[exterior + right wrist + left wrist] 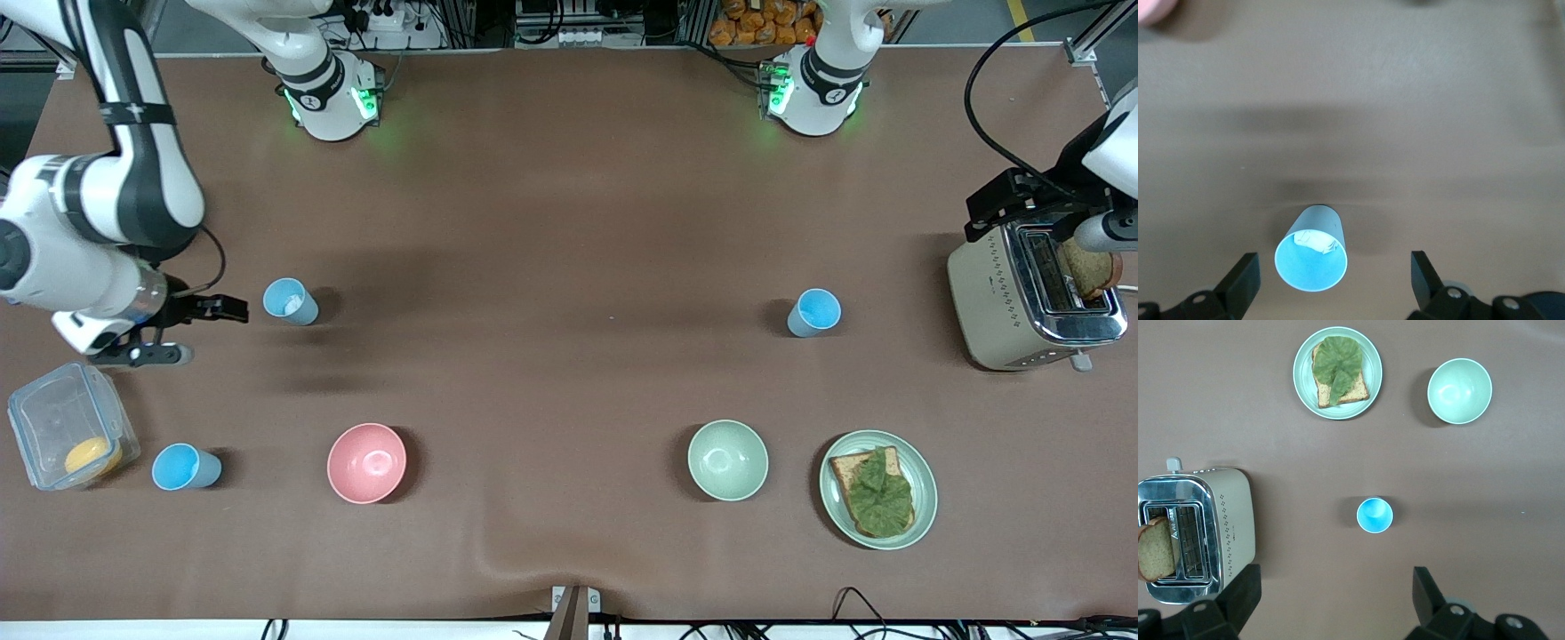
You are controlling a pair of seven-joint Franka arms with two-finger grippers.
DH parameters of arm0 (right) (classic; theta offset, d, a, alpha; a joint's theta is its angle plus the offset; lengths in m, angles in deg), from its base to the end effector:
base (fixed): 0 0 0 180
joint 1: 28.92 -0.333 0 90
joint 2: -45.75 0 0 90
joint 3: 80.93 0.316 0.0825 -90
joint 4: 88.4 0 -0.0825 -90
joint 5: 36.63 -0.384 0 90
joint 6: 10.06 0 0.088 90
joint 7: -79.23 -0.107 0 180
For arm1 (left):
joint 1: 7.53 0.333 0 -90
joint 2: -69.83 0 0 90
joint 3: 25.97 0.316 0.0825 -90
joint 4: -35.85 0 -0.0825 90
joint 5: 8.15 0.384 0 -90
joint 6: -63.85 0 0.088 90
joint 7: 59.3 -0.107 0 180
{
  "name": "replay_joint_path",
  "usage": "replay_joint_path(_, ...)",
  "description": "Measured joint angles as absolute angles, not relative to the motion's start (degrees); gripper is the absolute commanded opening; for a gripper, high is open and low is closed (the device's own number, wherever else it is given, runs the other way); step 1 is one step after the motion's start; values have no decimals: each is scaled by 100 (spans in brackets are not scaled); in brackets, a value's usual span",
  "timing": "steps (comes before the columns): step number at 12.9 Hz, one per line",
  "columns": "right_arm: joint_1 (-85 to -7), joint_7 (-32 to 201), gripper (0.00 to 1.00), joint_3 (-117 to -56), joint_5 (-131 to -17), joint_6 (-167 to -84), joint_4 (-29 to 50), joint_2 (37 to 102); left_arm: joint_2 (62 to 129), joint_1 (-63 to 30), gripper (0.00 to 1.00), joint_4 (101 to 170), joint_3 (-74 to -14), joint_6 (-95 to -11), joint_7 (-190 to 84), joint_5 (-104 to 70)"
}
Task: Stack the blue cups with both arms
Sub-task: 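Reach the right gripper down to the blue cup near the saucepan, then close the right gripper on the blue cup and lift it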
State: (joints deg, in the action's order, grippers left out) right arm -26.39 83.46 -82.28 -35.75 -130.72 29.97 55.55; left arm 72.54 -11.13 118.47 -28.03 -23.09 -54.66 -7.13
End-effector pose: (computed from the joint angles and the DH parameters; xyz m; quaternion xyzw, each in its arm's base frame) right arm 0.5599 -0.0385 0.3403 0.9978 0.0074 -0.0659 0.0037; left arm 0.5618 -0.0531 0.6538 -0.9998 0.0083 -0.0147 0.0067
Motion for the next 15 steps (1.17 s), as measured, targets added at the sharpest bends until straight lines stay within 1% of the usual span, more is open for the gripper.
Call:
replay_joint_path(2, -2631, 8520, 100, -8229, -3573, -13731, 3752, 5351, 7254, -1091, 100, 11847, -2791, -2309, -5466, -713)
replay_joint_path(4, -2500, 8898, 100, -8230, -3570, -13874, 4087, 5266, 7254, -1087, 100, 11847, -2790, -2309, -5466, -713)
replay_joint_path(7, -2146, 9425, 100, -8235, -3570, -13878, 4177, 5262, 7254, -1086, 100, 11847, -2789, -2308, -5466, -713)
replay_joint_path(11, -2112, 9458, 100, -8212, -3575, -13901, 4190, 5300, 7254, -1086, 100, 11847, -2789, -2307, -5466, -713)
replay_joint_path(15, -2113, 9454, 100, -8204, -3586, -14158, 4194, 5576, 7254, -1084, 100, 11847, -2787, -2305, -5466, -713)
